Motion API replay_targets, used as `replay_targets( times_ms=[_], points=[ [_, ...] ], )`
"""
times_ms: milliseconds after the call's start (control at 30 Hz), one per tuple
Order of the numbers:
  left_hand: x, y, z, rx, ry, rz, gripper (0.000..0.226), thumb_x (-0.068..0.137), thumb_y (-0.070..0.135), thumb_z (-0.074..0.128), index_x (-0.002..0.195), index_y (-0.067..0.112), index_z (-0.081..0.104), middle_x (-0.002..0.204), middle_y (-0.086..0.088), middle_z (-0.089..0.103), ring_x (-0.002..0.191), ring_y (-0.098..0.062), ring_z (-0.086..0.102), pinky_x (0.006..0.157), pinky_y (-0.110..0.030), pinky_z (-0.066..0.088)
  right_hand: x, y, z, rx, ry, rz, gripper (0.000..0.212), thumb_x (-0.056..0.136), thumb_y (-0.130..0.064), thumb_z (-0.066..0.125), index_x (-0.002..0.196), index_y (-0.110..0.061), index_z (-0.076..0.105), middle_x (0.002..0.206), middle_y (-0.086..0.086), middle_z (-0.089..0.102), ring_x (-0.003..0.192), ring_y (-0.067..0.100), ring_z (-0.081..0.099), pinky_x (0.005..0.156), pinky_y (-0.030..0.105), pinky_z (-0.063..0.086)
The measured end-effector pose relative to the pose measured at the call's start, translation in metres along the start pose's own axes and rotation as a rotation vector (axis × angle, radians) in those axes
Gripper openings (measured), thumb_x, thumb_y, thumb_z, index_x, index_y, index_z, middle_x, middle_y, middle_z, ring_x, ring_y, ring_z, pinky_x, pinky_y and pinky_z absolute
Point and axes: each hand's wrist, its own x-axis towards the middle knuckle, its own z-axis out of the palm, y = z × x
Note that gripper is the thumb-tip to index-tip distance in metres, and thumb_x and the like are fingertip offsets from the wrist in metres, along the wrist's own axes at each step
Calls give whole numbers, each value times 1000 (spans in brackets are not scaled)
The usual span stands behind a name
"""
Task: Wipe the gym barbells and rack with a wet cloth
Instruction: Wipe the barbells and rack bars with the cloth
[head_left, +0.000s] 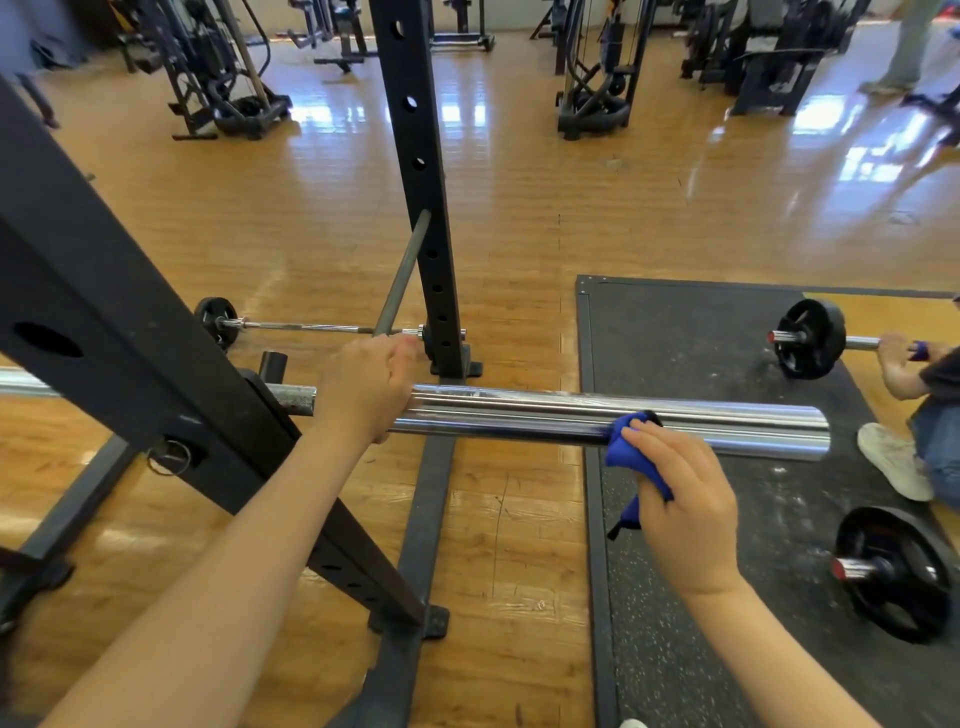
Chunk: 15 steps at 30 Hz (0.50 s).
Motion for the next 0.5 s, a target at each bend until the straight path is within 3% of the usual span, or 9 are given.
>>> replay_targets(
  times_ms=[67, 133, 200, 267, 333, 500],
  points=[
    [-5, -3, 2, -36, 84, -1, 45, 92, 31, 23, 73, 10, 58, 61, -2, 51, 61, -23, 50, 54, -24, 33, 13, -2, -4, 10, 39, 15, 31, 83, -4, 46, 105, 7, 65, 98, 17, 65, 95, 18, 53, 96, 11, 36],
    [-7, -7, 6, -37, 100, -10, 51, 92, 29, 24, 88, 0, 66, 82, -16, 65, 84, -31, 62, 84, -28, 42, 32, -1, -6, 21, 82, 29, 30, 84, -4, 49, 107, 7, 65, 102, 11, 63, 98, 19, 54, 96, 10, 36],
    [-7, -8, 6, -27, 113, -17, 51, 94, 27, 27, 110, -3, 65, 113, -20, 66, 113, -32, 58, 104, -35, 31, 51, -1, -4, 17, 25, 73, 28, 84, -3, 54, 109, 4, 65, 105, 5, 61, 99, 18, 54, 96, 12, 37],
    [-13, -8, 6, 7, 145, 25, 51, 95, 25, 27, 121, -4, 59, 126, -20, 59, 124, -33, 51, 109, -42, 29, 63, -1, 1, -17, -157, 171, 27, 86, -3, 60, 113, -3, 65, 103, 4, 66, 93, 16, 57, 84, 23, 45],
    [-27, -10, 12, 89, 135, 85, 50, 95, 24, 27, 124, -5, 56, 131, -20, 55, 128, -33, 46, 111, -47, 28, 64, 1, 8, -114, -275, 196, 26, 87, -8, 64, 112, -9, 66, 94, 5, 69, 82, 16, 59, 69, 25, 42],
    [-36, -14, 22, 205, 99, 107, 49, 94, 22, 29, 124, -7, 56, 127, -23, 57, 126, -37, 47, 110, -45, 26, 51, 9, 11, -98, -191, 108, 25, 84, -4, 67, 109, -4, 66, 91, 8, 70, 80, 21, 63, 71, 27, 44]
  ],
)
